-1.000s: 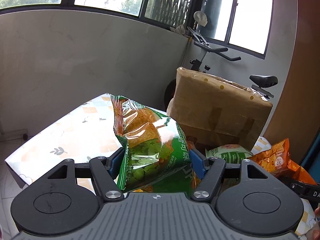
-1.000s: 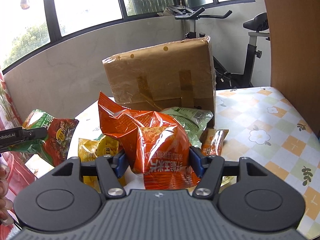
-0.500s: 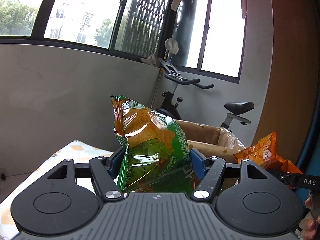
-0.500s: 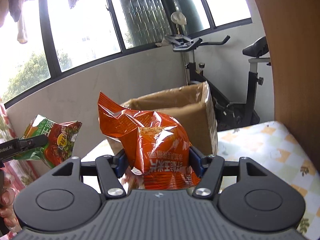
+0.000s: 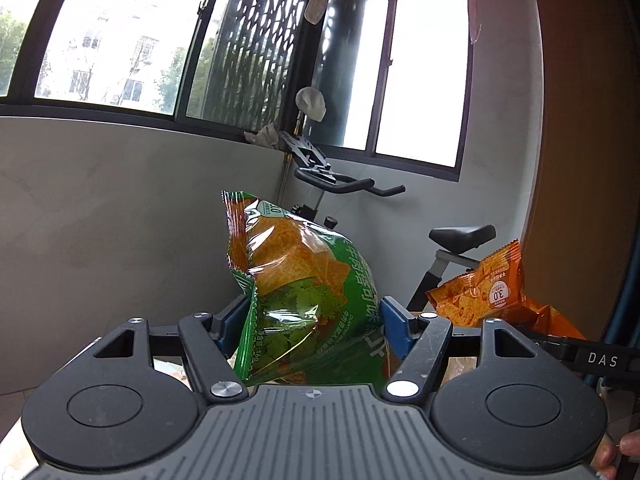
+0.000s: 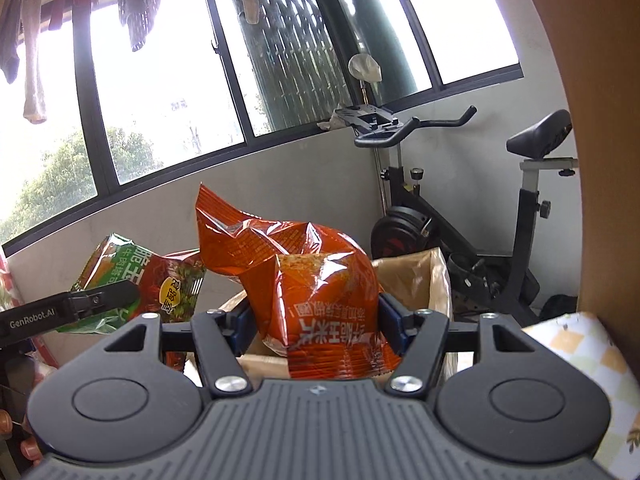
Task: Organize snacks
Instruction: 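Lift both held bags and carry them over the cardboard box, then open both tools to drop the bags into the box, then withdraw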
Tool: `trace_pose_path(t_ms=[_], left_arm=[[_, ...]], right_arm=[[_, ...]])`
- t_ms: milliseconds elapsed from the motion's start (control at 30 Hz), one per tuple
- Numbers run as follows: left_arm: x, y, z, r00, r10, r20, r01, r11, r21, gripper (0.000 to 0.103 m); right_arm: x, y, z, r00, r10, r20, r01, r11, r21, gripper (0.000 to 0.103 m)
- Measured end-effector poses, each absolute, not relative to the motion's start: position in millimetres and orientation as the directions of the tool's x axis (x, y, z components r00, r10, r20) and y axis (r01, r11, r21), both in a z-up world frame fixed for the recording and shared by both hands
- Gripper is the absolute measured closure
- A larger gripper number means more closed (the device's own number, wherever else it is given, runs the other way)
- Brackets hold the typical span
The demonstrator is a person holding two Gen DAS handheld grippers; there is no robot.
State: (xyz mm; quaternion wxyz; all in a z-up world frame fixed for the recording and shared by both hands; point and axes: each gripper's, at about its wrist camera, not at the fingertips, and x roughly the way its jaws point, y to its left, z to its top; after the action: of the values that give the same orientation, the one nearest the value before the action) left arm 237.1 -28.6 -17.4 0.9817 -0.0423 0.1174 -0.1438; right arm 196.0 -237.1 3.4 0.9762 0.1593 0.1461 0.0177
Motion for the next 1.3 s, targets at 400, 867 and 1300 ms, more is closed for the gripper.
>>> trace_pose_path(t_ms=[400,867,1300], left_arm=[[336.0,-65.4,-39.1,0.859,-0.286,-0.425,0.285,0.956,-0.068,0.025],[310.0,-35.3,-20.3,0.848,-0.248,-0.469,0.234,0.968,-0.089,0.012],[201.1,43.3,-53.8,0.832,-0.259,-0.491,0.222,0.966,-0.133,0.004]], right_arm=[[302.3,-256.3,-39.7,0.889,0.085,-0.45,0.085,0.935,0.345,0.038],[256.8,-253.4,-35.4,0.871,0.027,-0.49,0.118,0.958,0.262,0.02],[151.5,-200.6,-61.3,0.913,0.013,-0.409,0.1,0.963,0.252,0.001]])
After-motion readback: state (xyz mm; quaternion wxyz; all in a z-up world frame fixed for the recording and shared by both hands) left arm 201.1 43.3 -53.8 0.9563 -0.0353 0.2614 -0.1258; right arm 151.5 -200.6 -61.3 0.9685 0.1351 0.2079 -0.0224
